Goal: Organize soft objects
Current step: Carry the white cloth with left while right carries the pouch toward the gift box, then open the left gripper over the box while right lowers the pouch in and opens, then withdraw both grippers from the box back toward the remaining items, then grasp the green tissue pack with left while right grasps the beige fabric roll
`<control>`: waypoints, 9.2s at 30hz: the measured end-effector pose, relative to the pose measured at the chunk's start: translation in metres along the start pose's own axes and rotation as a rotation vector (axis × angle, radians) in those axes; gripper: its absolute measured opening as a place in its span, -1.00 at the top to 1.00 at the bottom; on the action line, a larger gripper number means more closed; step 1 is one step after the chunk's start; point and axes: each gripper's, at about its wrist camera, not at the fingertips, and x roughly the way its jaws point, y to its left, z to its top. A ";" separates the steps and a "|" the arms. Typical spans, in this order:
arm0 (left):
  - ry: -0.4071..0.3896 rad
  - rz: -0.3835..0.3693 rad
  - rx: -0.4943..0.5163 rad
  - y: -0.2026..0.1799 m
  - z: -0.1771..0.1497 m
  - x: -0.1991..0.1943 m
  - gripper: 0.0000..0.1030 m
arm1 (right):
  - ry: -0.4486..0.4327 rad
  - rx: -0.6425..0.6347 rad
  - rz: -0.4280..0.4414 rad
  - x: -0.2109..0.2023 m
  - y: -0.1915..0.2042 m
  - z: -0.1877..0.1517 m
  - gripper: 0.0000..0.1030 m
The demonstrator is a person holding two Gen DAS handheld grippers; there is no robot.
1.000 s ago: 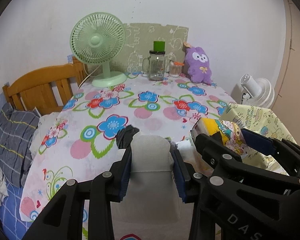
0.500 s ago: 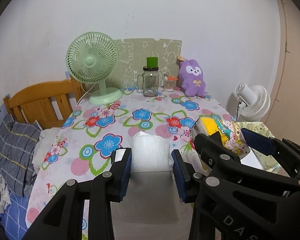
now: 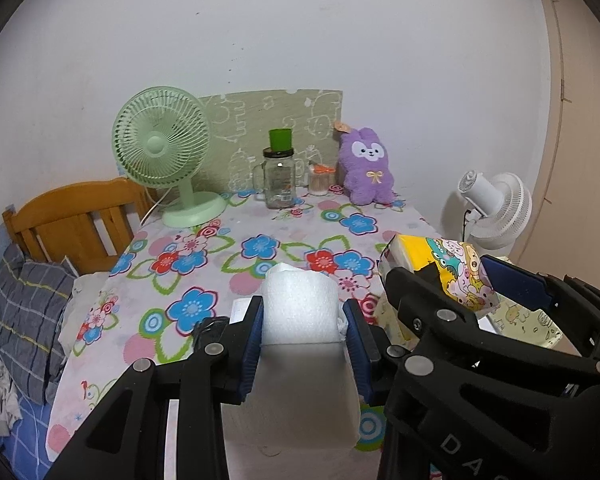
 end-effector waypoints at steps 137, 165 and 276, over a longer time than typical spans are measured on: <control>0.015 -0.155 0.118 -0.056 -0.014 -0.002 -0.99 | -0.051 0.038 -0.196 -0.025 -0.045 -0.024 -0.87; 0.065 -0.084 0.051 0.009 -0.063 0.006 -0.99 | 0.029 0.025 -0.075 0.003 0.012 -0.068 -0.87; 0.162 -0.003 -0.038 0.051 -0.077 0.037 -0.43 | 0.182 -0.011 0.041 0.059 0.051 -0.077 0.70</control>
